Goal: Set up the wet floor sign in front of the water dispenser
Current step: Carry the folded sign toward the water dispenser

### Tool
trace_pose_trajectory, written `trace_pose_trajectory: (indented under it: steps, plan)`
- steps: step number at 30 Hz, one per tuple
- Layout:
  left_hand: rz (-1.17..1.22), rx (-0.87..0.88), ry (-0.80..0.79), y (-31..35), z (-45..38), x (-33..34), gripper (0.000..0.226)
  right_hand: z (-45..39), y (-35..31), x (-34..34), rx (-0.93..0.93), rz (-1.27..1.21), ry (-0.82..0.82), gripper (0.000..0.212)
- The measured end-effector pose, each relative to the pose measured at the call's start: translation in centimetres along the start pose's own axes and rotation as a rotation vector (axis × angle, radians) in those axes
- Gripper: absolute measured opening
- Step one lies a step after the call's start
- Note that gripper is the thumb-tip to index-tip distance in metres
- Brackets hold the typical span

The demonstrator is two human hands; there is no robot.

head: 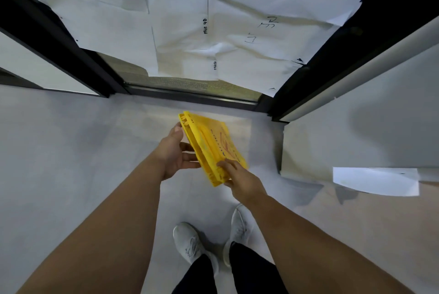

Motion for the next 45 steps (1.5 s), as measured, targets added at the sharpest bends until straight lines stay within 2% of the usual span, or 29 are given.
trace_pose_trajectory:
  steps: [2,4,7,11,13,15,17,20,22,25,30,35,38,45]
  plan:
    - [-0.056,0.026,0.013,0.8,0.3,0.4,0.032,0.4,0.4,-1.3,0.049,-0.072,0.013,0.053]
    - [-0.161,0.096,0.106,1.6,-0.1,0.6,0.036,0.3,0.8,-2.5,0.061,-0.147,-0.003,0.055]
    - [-0.549,0.355,0.333,3.2,-1.0,0.2,0.037,0.0,1.9,-3.7,0.066,-0.183,-0.027,0.057]
    - [-0.630,0.514,0.305,3.6,-1.4,0.8,0.062,-0.6,3.4,-5.0,0.082,-0.111,-0.066,0.064]
    - [-0.711,0.530,0.306,3.7,-1.6,1.3,0.069,-0.8,4.1,-5.3,0.096,-0.123,-0.085,0.069]
    - [-0.766,0.549,0.349,3.7,-1.8,1.6,0.068,-0.7,4.6,-5.5,0.169,-0.252,-0.044,0.066]
    - [-0.767,0.548,0.404,3.8,-1.8,1.8,0.063,-0.4,4.8,-5.6,0.263,-0.391,0.102,0.057]
    - [-0.802,0.538,0.485,3.5,-1.9,2.5,0.057,0.1,4.9,-5.6,0.359,-0.424,0.353,0.029]
    - [-0.828,0.527,0.511,3.5,-1.8,3.0,0.056,0.2,4.9,-5.7,0.402,-0.435,0.415,0.020]
    - [-0.898,0.524,0.507,3.9,-1.7,3.4,0.052,0.0,5.0,-6.2,0.468,-0.533,0.468,0.019]
    - [-0.908,0.561,0.513,3.9,-1.0,3.1,0.048,-1.1,5.2,-7.4,0.605,-0.740,0.465,0.020]
    - [-0.870,0.510,0.553,2.5,-0.2,3.0,0.051,-1.7,4.5,-7.8,0.725,-1.063,0.484,0.018]
    - [-0.864,0.477,0.579,2.0,0.2,3.3,0.047,-1.5,4.2,-8.3,0.742,-1.103,0.506,0.016]
    - [-0.848,0.420,0.582,0.0,1.6,3.6,0.045,-0.8,4.2,-8.9,0.753,-1.115,0.437,0.021]
Point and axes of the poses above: each hand's wrist, its own z-axis away from the middle knuckle, its own x-axis out of the palm, y = z × x, the point moved 3 cm from there along -z, towards the middle knuckle, and after that the axes turned 1 degree about -x, right-handed, at the moved point
